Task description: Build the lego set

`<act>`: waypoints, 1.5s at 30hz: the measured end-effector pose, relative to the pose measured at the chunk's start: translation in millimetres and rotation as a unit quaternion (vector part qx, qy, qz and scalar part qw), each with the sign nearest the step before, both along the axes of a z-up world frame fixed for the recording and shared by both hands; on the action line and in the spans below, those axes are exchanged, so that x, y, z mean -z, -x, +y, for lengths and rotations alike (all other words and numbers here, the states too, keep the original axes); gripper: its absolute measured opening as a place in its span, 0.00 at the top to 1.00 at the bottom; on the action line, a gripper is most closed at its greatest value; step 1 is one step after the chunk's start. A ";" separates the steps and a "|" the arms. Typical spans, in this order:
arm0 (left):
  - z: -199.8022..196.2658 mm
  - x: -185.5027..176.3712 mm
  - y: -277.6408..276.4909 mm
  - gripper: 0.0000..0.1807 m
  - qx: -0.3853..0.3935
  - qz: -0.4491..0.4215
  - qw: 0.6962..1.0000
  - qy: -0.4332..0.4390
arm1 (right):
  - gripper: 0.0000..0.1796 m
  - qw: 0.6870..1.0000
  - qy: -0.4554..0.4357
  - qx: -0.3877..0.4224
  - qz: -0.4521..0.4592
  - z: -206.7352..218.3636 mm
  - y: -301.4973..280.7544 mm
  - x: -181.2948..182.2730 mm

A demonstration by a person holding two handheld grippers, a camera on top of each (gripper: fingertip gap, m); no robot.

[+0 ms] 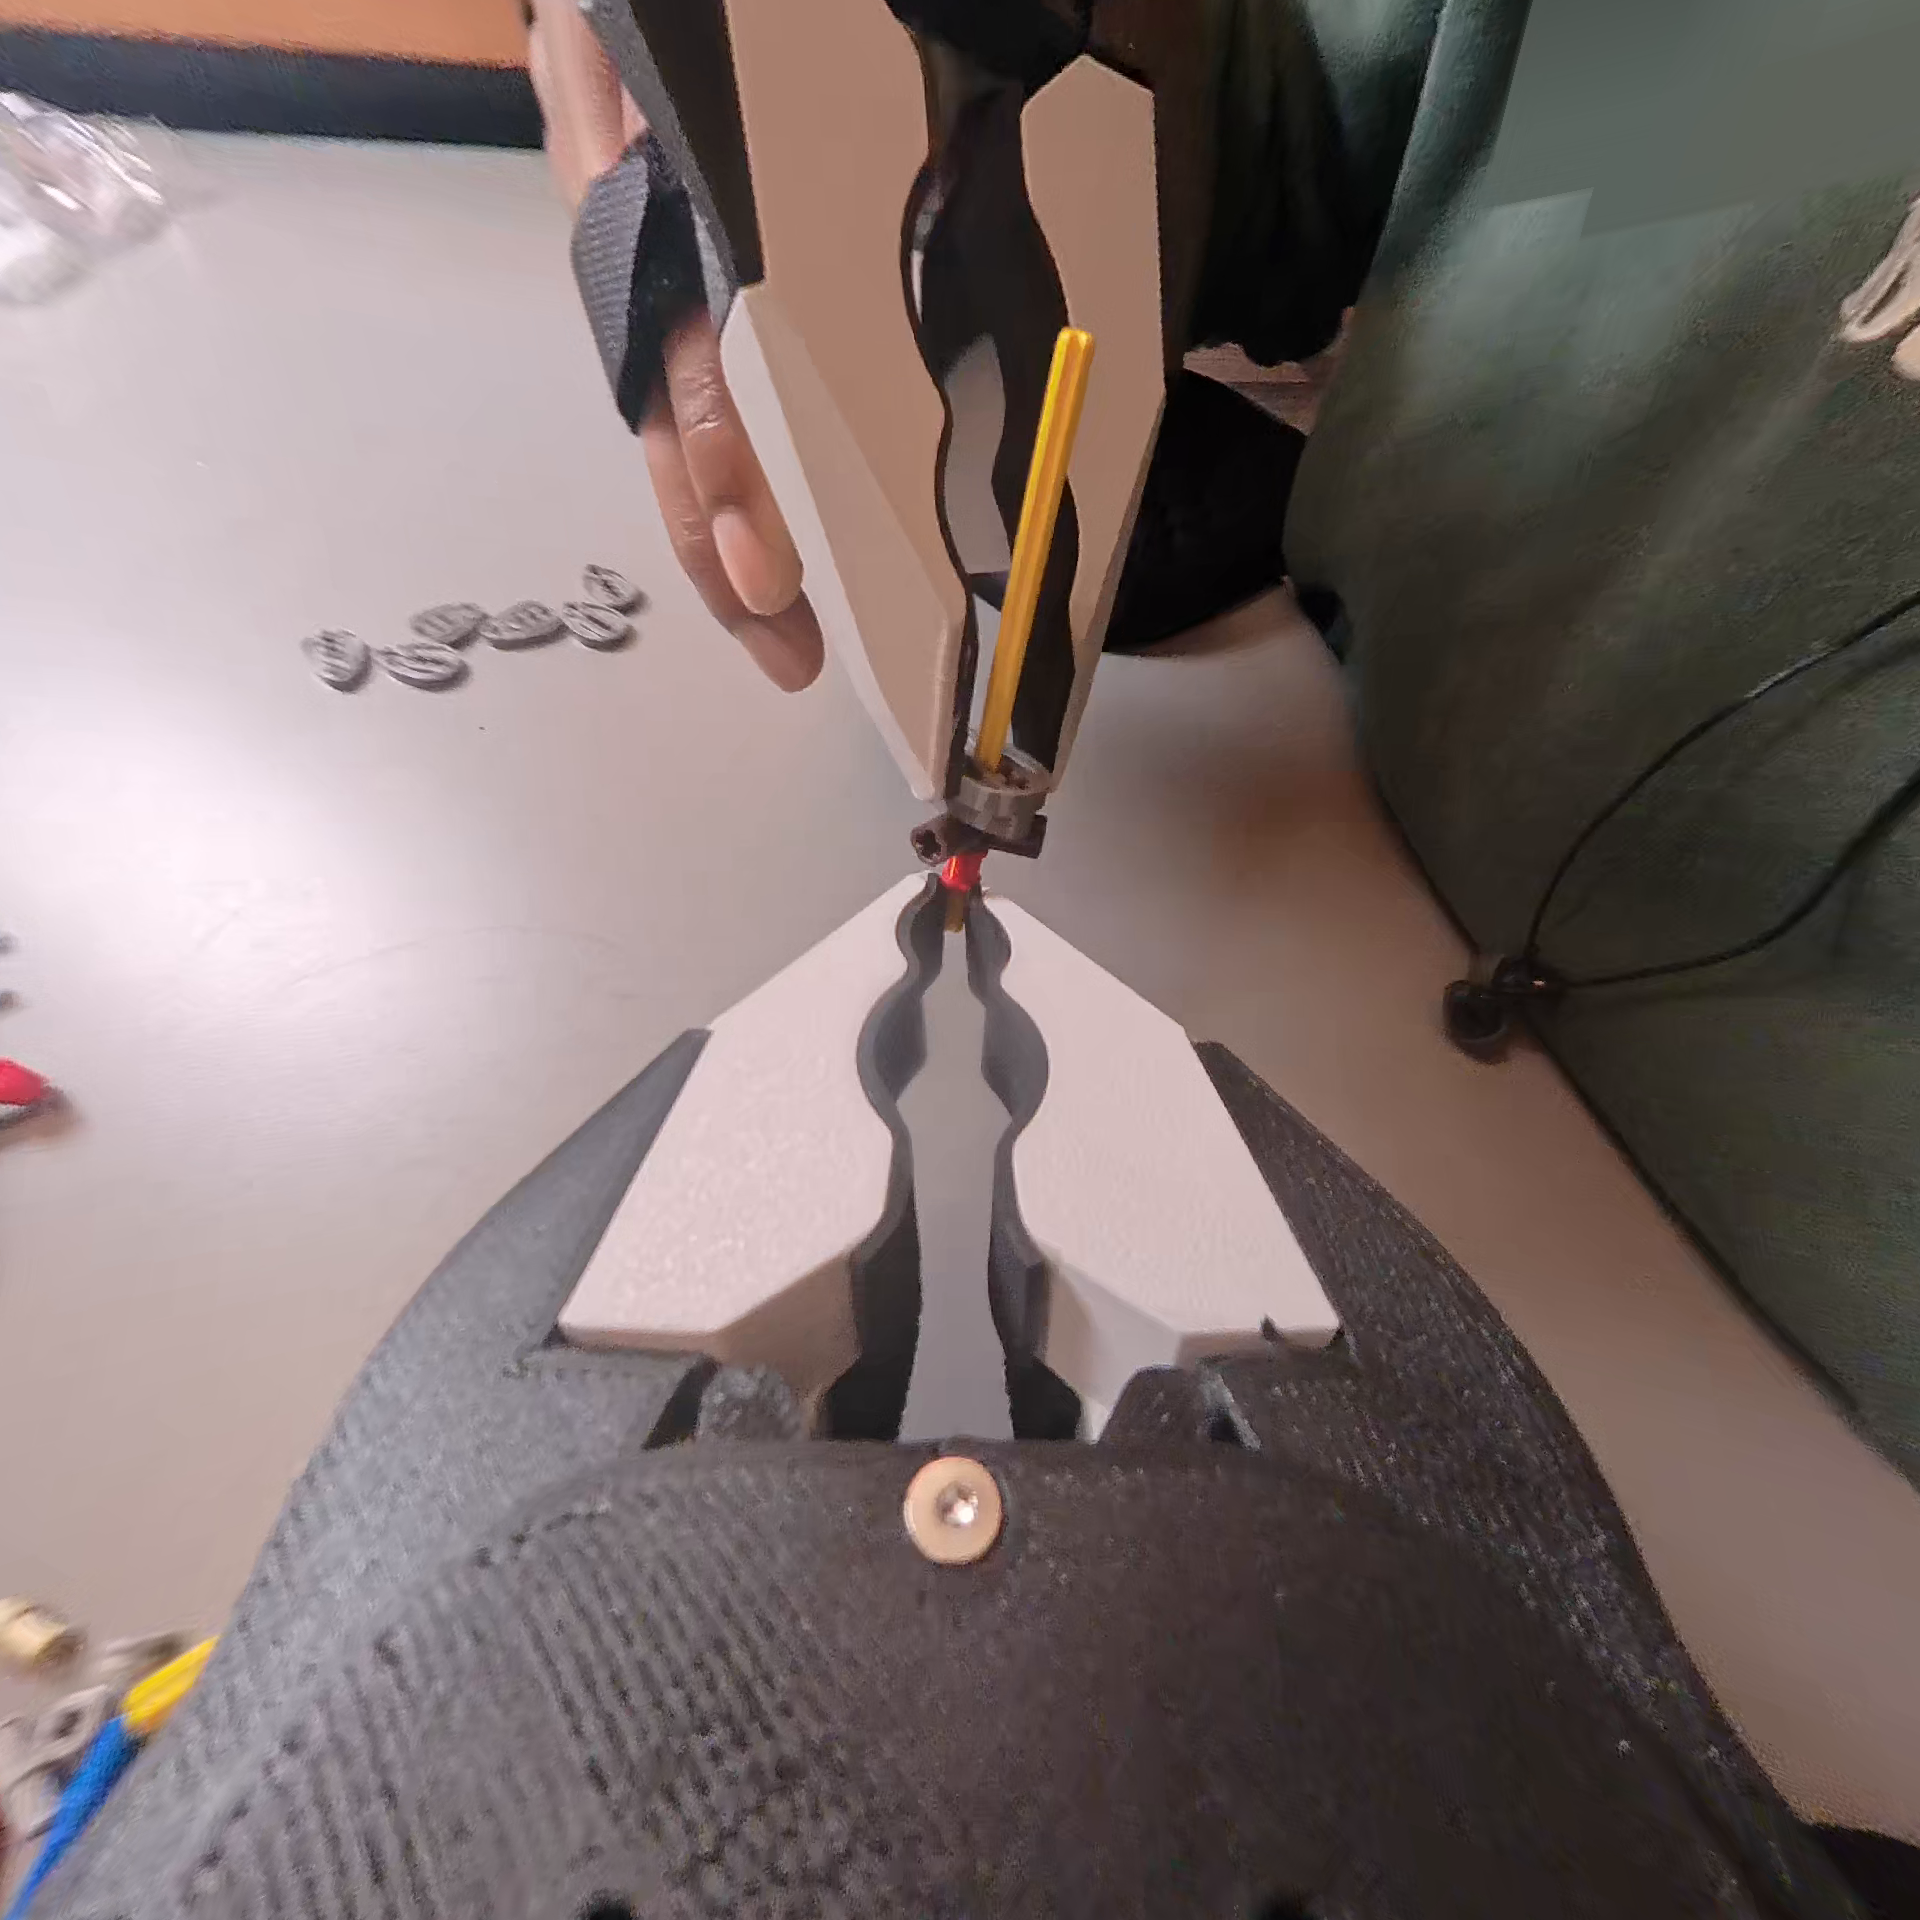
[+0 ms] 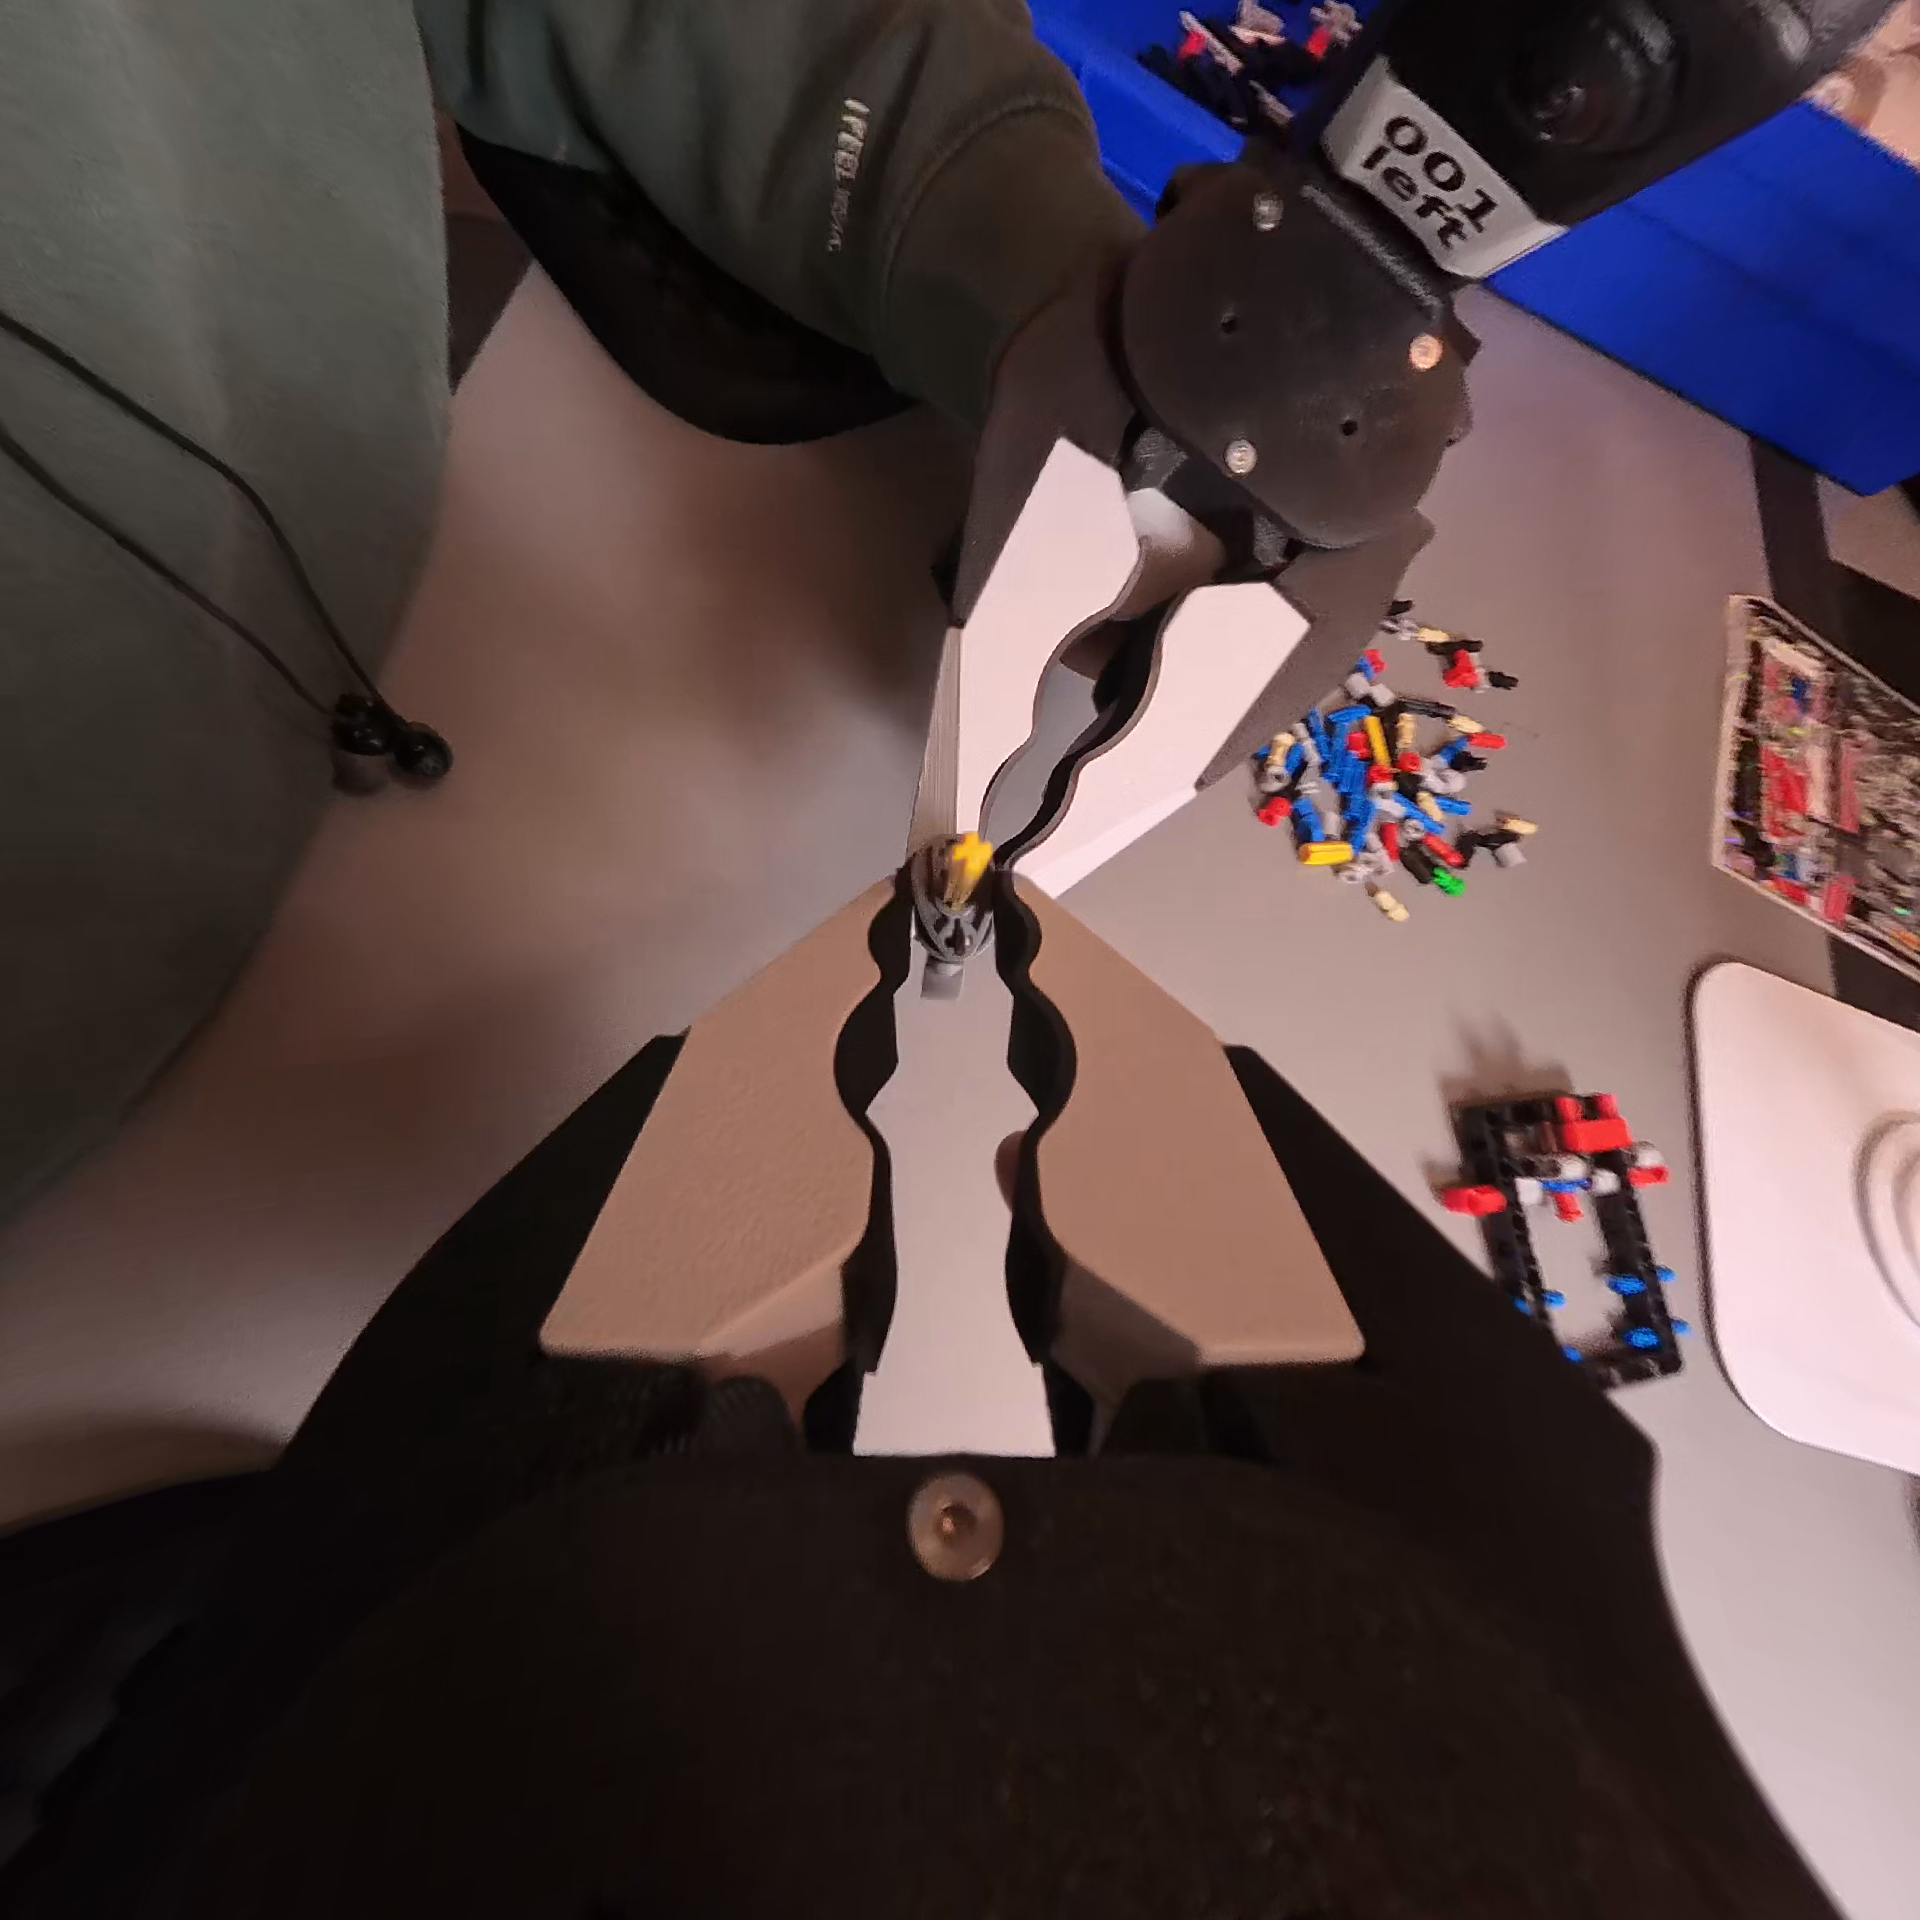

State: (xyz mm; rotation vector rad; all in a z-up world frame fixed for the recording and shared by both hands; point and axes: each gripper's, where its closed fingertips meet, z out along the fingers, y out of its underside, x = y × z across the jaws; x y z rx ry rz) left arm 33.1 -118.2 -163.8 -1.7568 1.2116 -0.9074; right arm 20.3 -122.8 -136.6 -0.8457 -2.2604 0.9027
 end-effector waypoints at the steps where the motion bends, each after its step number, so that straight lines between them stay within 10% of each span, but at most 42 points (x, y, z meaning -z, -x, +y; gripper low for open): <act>1: 3.4 -2.2 1.5 0.99 -0.007 0.001 1.000 -0.020 | 0.92 1.000 -0.006 0.010 0.008 2.5 1.8 -2.7; 10: 11.9 -30.7 10.1 0.99 -0.029 -0.055 0.985 -0.163 | 0.84 0.995 0.031 0.028 0.093 2.6 6.4 -36.3; 45: 2.2 -37.9 4.6 0.99 -0.009 -0.078 0.984 -0.160 | 0.97 0.988 0.065 0.018 0.142 -5.6 5.4 -46.3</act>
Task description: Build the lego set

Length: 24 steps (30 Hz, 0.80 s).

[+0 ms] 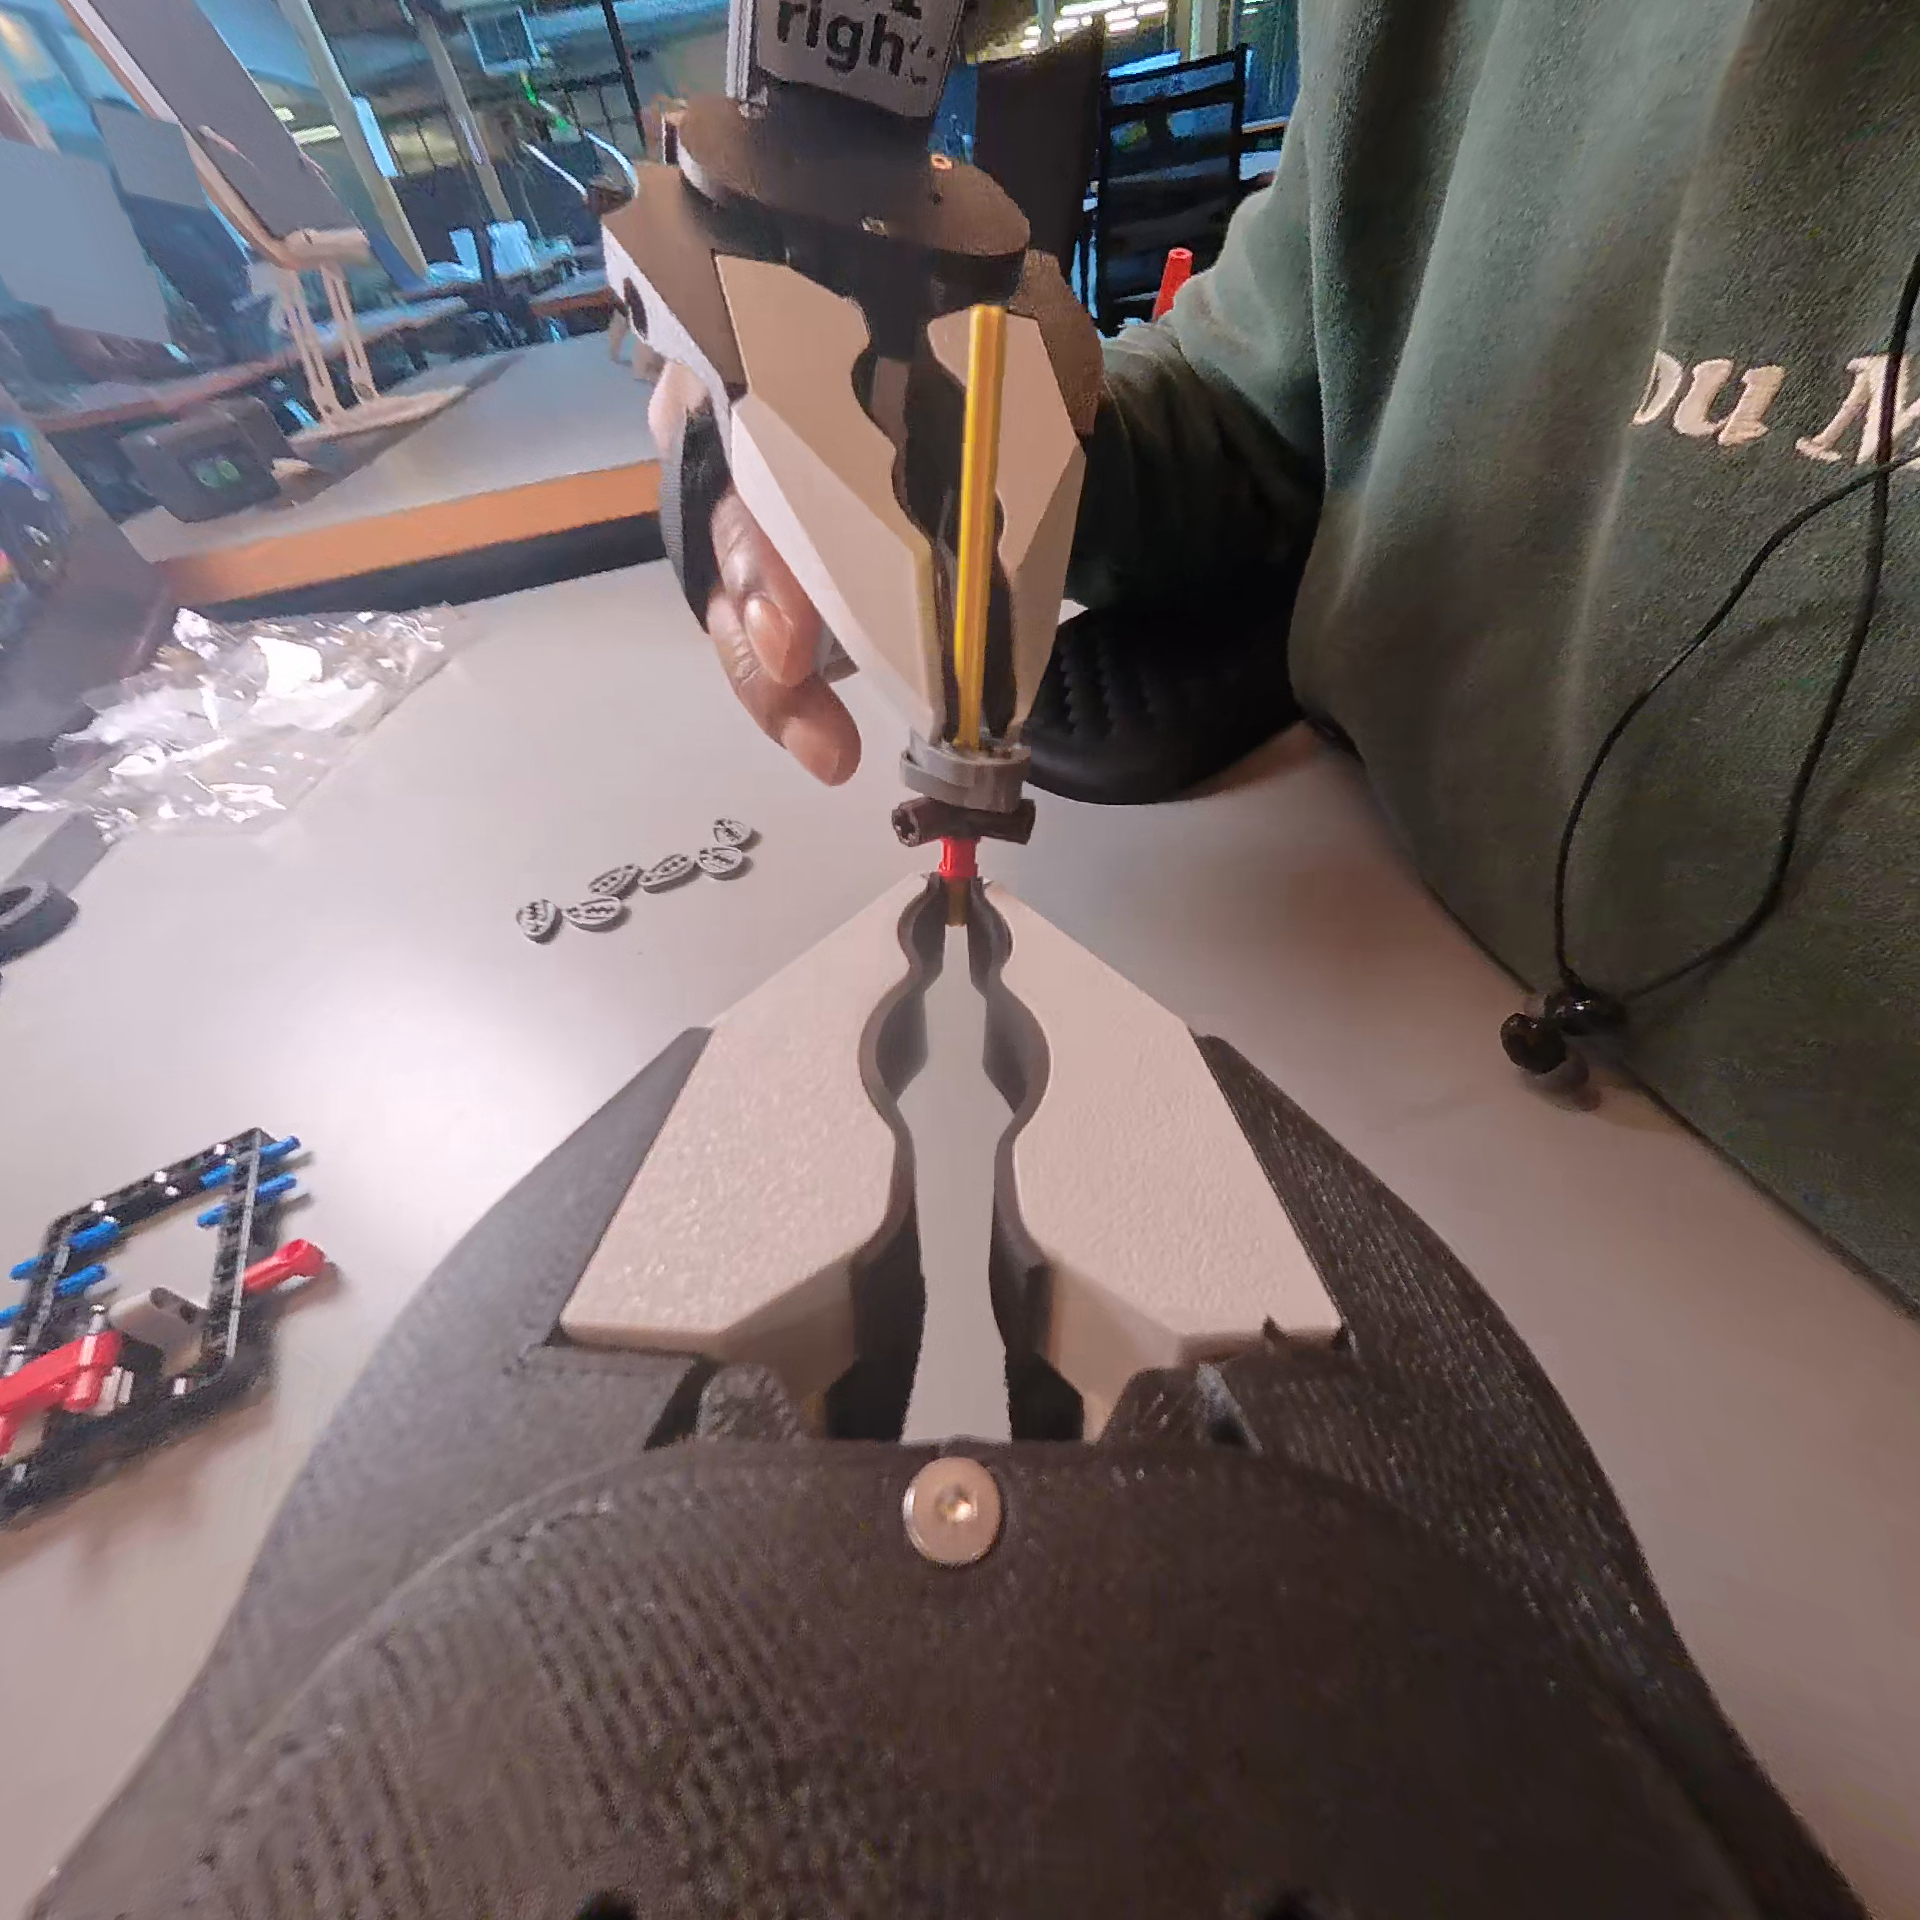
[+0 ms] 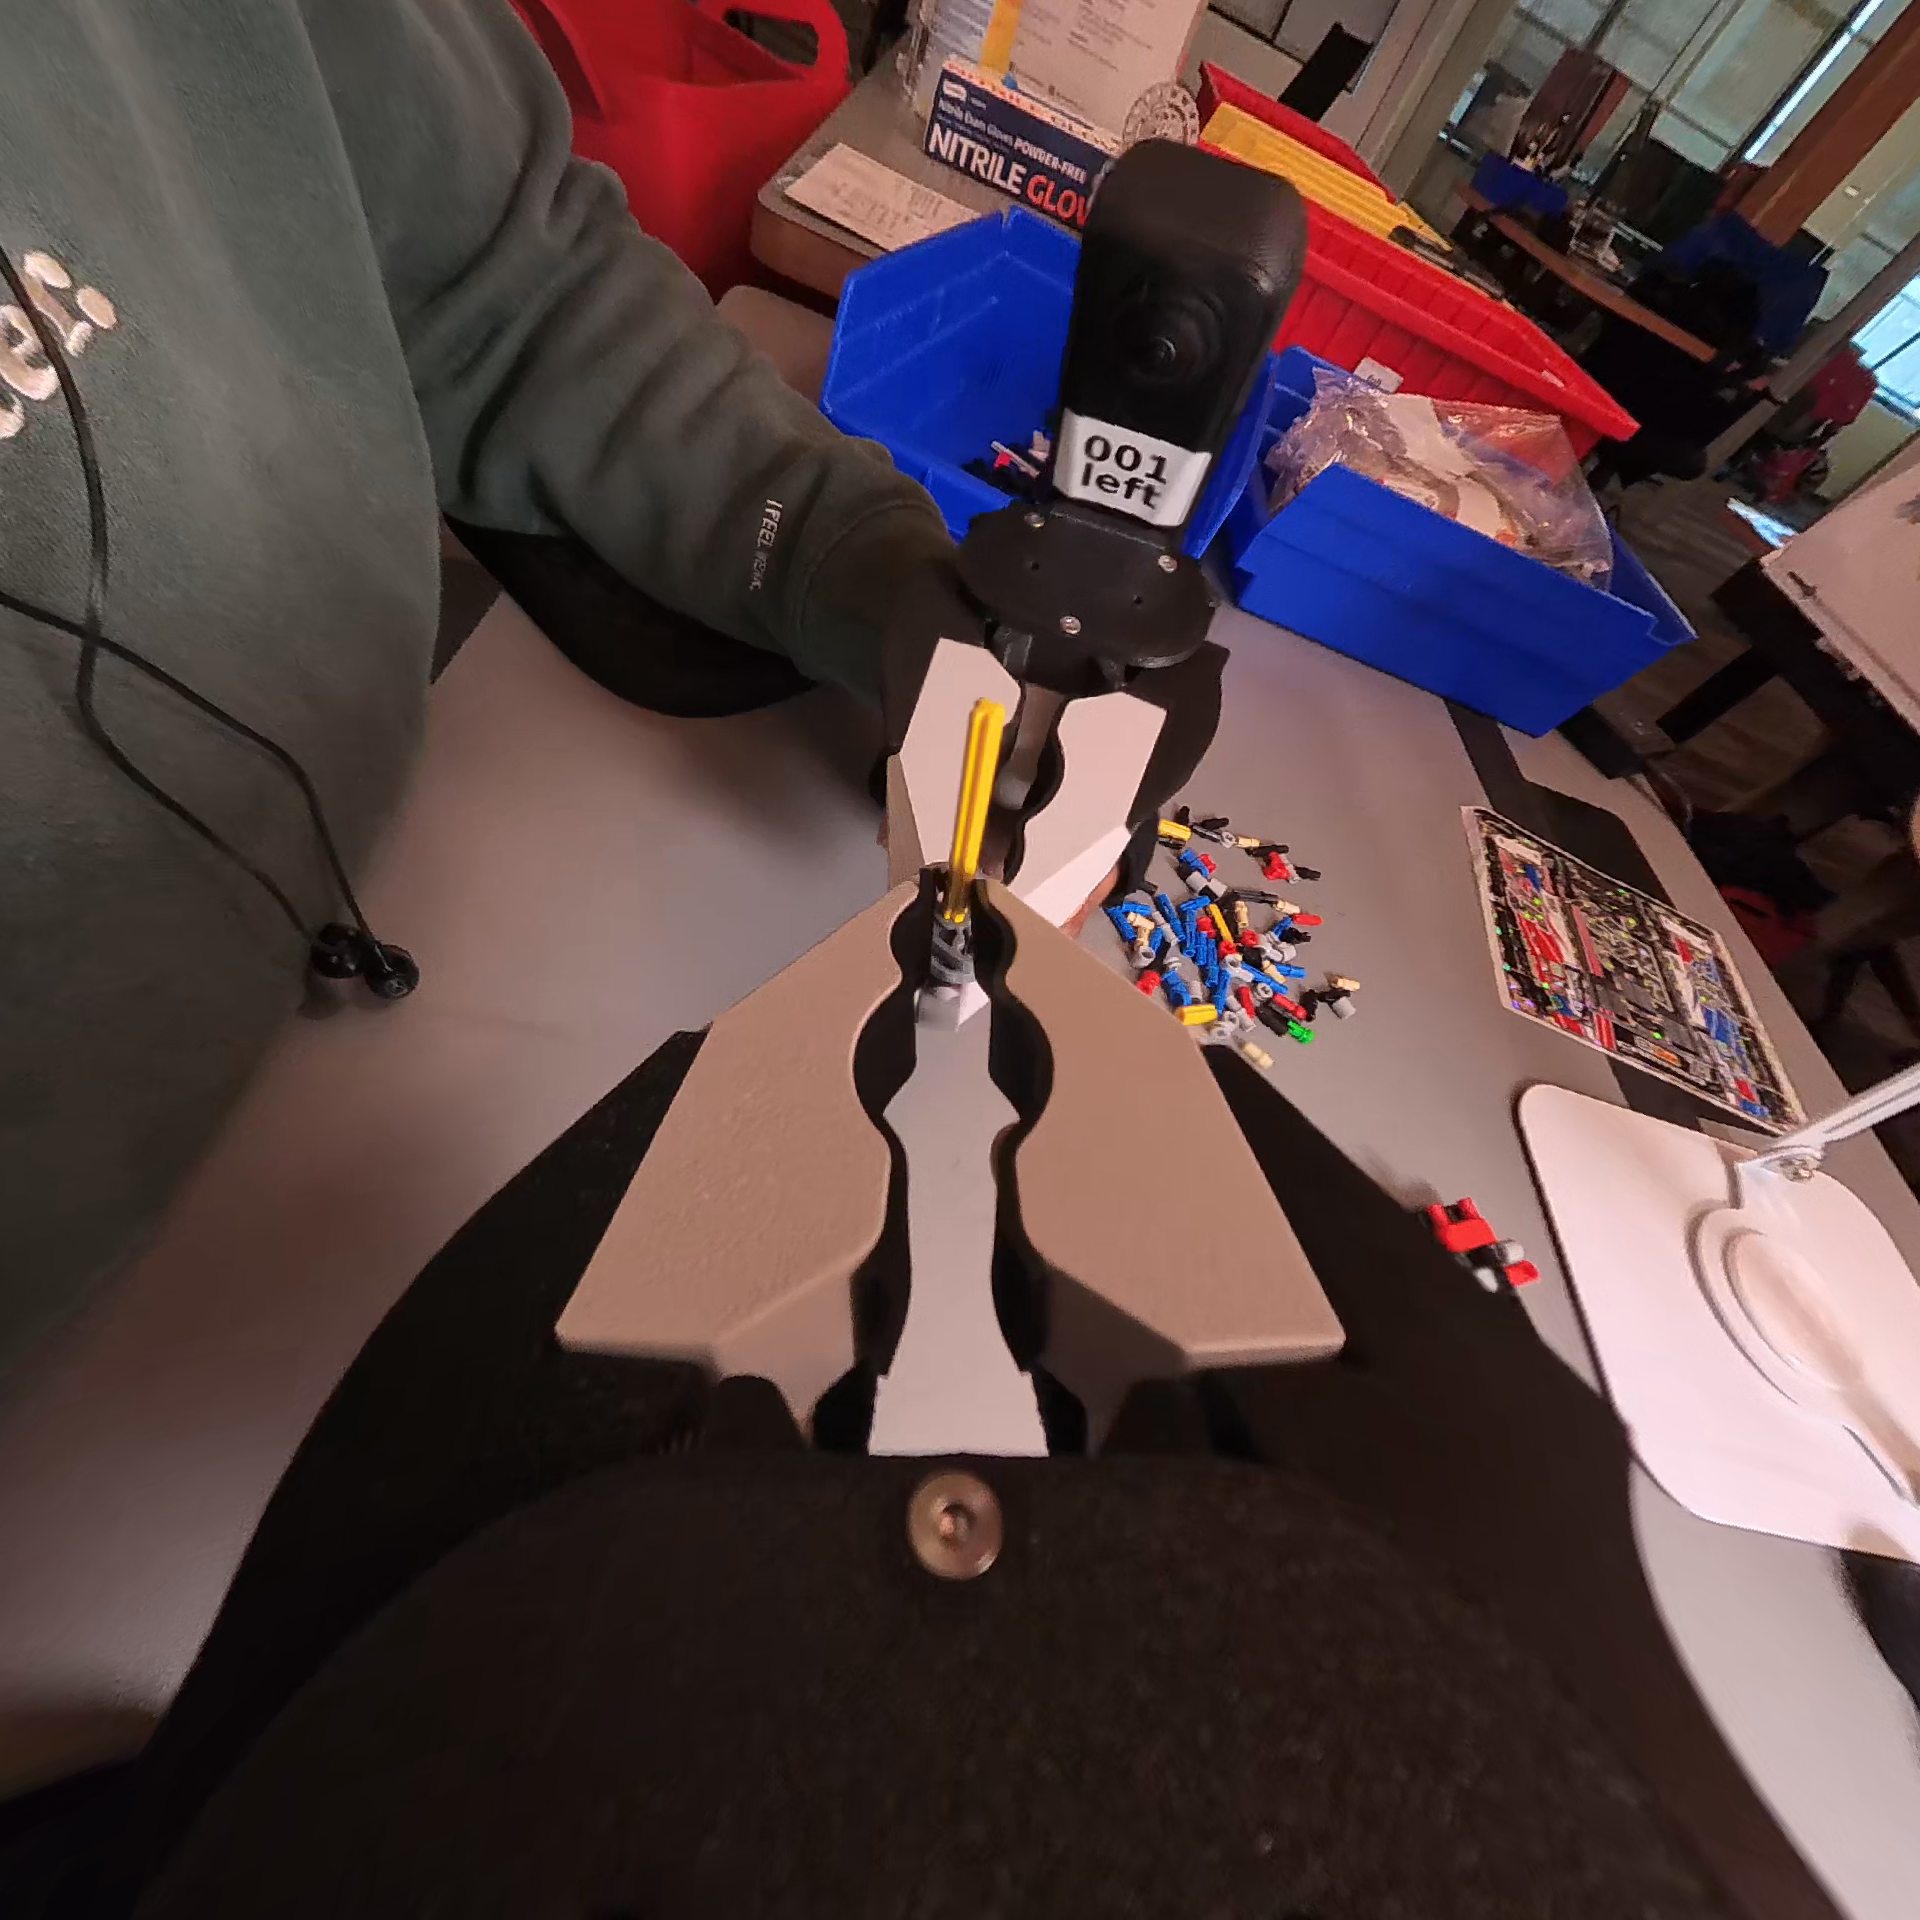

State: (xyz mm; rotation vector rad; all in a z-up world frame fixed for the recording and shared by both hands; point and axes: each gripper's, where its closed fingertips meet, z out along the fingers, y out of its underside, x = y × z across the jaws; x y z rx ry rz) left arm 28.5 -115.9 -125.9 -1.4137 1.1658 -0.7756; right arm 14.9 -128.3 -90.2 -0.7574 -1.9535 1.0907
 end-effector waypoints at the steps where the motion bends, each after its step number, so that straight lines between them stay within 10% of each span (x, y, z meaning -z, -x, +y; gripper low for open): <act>1: -0.4 1.2 0.0 0.99 0.002 0.001 1.000 0.011 | 0.97 1.000 0.001 0.001 -0.005 0.0 0.4 1.5; 24: 11.8 17.3 8.2 0.99 -0.035 0.045 0.996 0.063 | 0.96 0.999 0.026 0.036 -0.030 17.9 7.0 14.8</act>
